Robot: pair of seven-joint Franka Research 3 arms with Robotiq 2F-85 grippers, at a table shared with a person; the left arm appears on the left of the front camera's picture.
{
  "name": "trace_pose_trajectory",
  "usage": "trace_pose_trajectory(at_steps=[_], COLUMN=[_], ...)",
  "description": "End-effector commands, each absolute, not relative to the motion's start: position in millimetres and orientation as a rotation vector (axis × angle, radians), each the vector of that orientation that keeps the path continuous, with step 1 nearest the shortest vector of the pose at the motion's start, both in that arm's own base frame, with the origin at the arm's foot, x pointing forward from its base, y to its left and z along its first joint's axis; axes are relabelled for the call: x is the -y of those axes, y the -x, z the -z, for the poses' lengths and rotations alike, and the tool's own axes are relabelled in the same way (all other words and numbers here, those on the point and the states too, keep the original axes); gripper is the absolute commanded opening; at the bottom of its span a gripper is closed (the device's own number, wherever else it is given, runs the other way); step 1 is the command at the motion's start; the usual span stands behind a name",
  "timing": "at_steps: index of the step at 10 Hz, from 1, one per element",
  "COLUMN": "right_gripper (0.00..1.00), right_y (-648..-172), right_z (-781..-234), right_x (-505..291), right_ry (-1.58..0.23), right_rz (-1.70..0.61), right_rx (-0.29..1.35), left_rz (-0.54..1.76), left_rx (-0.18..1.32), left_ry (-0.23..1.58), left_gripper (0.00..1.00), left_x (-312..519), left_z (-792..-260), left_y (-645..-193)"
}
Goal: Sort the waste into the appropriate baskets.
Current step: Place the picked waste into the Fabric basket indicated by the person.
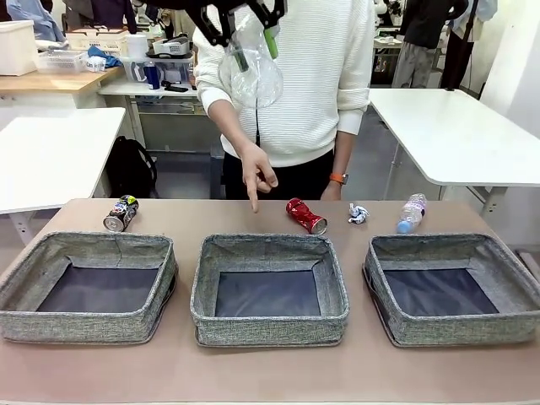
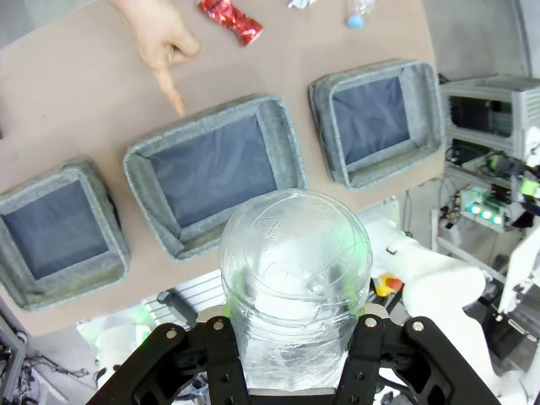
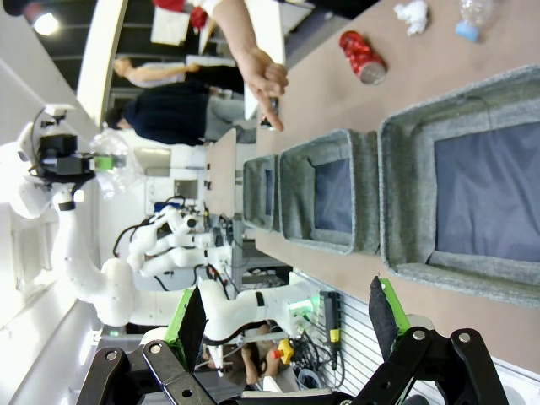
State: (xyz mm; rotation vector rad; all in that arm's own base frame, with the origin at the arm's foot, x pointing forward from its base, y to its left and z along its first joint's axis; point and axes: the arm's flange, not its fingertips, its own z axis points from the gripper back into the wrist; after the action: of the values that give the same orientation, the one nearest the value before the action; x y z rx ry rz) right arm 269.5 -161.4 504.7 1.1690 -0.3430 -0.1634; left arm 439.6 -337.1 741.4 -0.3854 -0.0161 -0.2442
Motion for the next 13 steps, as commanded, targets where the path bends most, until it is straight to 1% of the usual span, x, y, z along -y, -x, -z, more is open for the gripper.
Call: trace_pose_trajectory(at_steps=[1,2,3,4,6,7,9,13], right_gripper=[1.0,1.0,1.0,1.0,1.0,1.0,1.0,1.0], right_y=[-270,-270,-270,-270,-270,-270,-270,-270], right_z=[-504,-504,-504,-504,-504,-504,-504,-504], right_x=[159,159,159,159,159,159,159,159], right_ry=[-1.187,-1.187,-1.187,-1.187,-1.187,-1.187,-1.187,-1.187], right_rz=[0.144,0.144,0.144,0.144,0.144,0.144,0.144,0.144], right_rx=[0.367,0.367,0.367,0.367,0.367,0.367,0.367,0.367], left_rz=[0.234,0.212,0.126,0.119,0.132,0.136,0.135,0.124], left_rx=[0.039,0.038,0.108,0.143,0.142,0.116,0.024,0.018], left_ry=[0.408,0.417,0.431,0.449,0.488,0.458,0.436,0.403], left_gripper=[0.47,0.47,0.47,0.47,0.47,0.47,0.47,0.47], left_x=[314,310,312,316,336,343,347,349], left_z=[-663,-623,-584,-558,-509,-486,-469,-467], left_y=[-420,-413,-407,-406,-425,-437,-436,-429])
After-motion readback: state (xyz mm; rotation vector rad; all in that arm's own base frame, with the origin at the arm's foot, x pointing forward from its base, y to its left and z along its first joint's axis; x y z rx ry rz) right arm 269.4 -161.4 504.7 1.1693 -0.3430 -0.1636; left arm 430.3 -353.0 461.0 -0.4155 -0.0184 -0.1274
